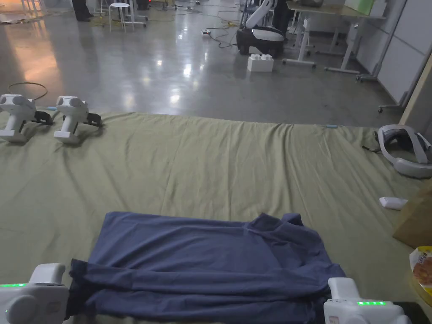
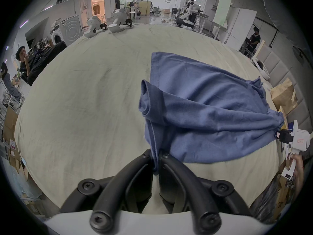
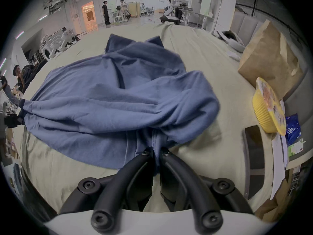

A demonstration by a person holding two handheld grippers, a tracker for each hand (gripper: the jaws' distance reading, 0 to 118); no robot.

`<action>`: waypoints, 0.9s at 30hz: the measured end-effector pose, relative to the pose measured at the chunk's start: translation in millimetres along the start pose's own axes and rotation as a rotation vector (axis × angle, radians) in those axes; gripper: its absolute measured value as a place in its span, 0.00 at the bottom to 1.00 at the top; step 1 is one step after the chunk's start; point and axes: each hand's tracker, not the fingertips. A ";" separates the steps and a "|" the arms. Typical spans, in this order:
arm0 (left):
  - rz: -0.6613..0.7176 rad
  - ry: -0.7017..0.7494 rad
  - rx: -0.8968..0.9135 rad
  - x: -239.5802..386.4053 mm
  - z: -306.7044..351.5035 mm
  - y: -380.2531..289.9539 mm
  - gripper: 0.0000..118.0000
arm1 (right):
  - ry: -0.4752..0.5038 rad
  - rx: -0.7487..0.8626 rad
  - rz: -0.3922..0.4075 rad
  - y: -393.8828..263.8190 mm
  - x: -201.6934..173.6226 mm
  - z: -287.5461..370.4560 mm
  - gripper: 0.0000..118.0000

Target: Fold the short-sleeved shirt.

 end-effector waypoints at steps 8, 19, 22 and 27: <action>0.029 -0.061 0.084 -3.8 52.2 12.8 0.07 | -0.038 0.147 0.038 25.5 20.7 73.9 0.06; 0.070 -0.067 0.048 -30.7 70.5 -28.8 0.07 | -0.030 0.113 0.068 -11.3 29.6 104.4 0.06; 0.086 -0.075 0.040 -32.7 72.8 -42.3 0.07 | -0.046 0.088 0.068 -27.9 26.7 103.6 0.06; 0.090 -0.057 0.019 -40.4 75.4 -62.4 0.07 | -0.076 0.017 0.071 -53.0 27.0 108.2 0.06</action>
